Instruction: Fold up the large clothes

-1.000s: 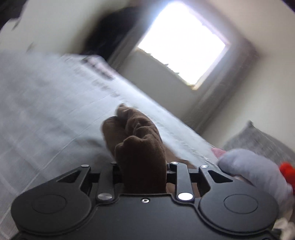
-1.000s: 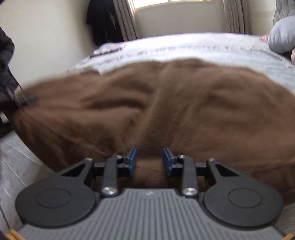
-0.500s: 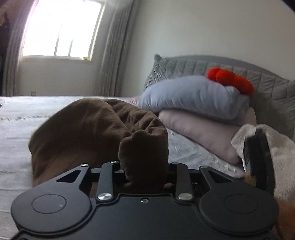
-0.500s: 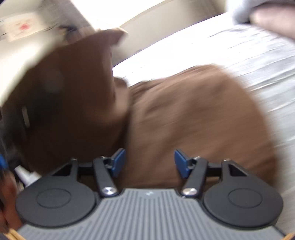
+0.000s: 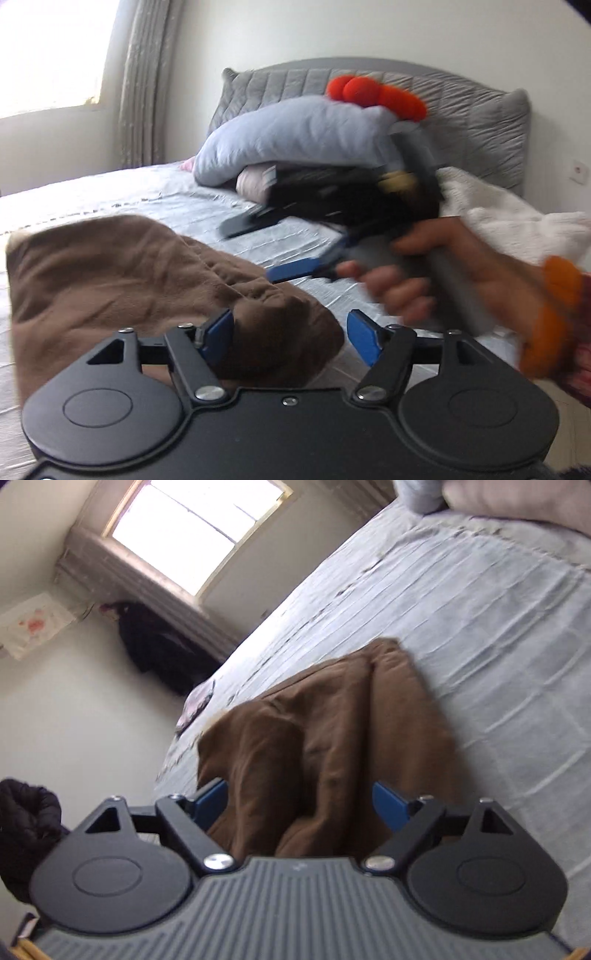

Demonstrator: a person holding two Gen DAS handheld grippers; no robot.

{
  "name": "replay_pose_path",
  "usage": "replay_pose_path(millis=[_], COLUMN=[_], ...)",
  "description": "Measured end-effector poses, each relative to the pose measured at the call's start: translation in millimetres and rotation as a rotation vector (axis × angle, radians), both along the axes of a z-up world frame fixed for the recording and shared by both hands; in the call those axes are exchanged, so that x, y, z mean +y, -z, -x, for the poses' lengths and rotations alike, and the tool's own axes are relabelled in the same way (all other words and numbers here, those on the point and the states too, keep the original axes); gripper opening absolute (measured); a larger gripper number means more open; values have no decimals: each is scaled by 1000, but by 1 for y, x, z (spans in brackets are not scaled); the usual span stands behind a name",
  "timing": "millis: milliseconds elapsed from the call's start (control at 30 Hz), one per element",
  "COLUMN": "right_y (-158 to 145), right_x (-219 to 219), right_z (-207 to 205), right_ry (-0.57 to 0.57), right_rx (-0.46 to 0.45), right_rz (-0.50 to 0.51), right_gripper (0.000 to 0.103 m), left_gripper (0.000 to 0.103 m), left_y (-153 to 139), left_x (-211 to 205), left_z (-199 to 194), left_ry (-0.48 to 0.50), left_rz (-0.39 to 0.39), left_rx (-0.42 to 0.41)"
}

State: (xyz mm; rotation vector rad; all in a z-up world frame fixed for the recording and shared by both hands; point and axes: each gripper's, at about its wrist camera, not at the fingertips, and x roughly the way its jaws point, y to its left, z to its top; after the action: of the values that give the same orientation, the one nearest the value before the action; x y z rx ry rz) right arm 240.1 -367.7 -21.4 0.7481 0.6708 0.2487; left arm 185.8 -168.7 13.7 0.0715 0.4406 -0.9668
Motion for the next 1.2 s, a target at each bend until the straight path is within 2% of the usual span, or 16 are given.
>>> replay_pose_path(millis=[67,133,300,367,400,500,633,733,800,867,900,933,1033,1100,1133,1200], right_y=[2,6,7,-1,-8,-44,-92,-85,-55,-16,4,19,35,37,45,58], right_x=[15,24,41,56,66,95,86,44,13,-7,-13,-18,-28,-30,-32,-32], right_z=[-15,-30,-53,-60,-64,-63,-52,-45,-40,-35,-32,-28,-14,-11,-14,-16], right_ry=[-29,-45,-82,-79,-74,-60,-56,1,37,42,54,64,63,48,18,-10], right_rx=[48,82,86,87,91,14,-135,-112,-64,15,63,80,53,59,92,128], right_rz=[58,75,-18,61,135,306,315,299,282,278,290,283,178,149,89,-2], right_gripper=[91,91,92,66,33,18,14,14,15,20,32,52,78,79,79,79], left_gripper=[77,80,80,80,80,80,80,80,80,91,91,92,97,102,102,94], left_y=[-6,-10,-6,-2,1,7,8,12,19,32,38,45,62,77,87,104], left_x=[24,46,96,109,112,115,110,101,93,85,81,78,74,76,78,83], left_z=[2,0,-22,-40,-51,-76,-96,-99,-105,-113,-119,-123,-138,-147,-150,-151], left_ry=[-9,-57,-233,-311,-345,-437,-467,-449,-430,-415,-413,-409,-389,-383,-371,-367], left_rz=[14,19,-31,-45,-57,-83,4,70,94,98,100,106,169,239,287,401], left_rx=[16,18,22,34,34,19,74,119,182,267,309,345,491,623,698,837])
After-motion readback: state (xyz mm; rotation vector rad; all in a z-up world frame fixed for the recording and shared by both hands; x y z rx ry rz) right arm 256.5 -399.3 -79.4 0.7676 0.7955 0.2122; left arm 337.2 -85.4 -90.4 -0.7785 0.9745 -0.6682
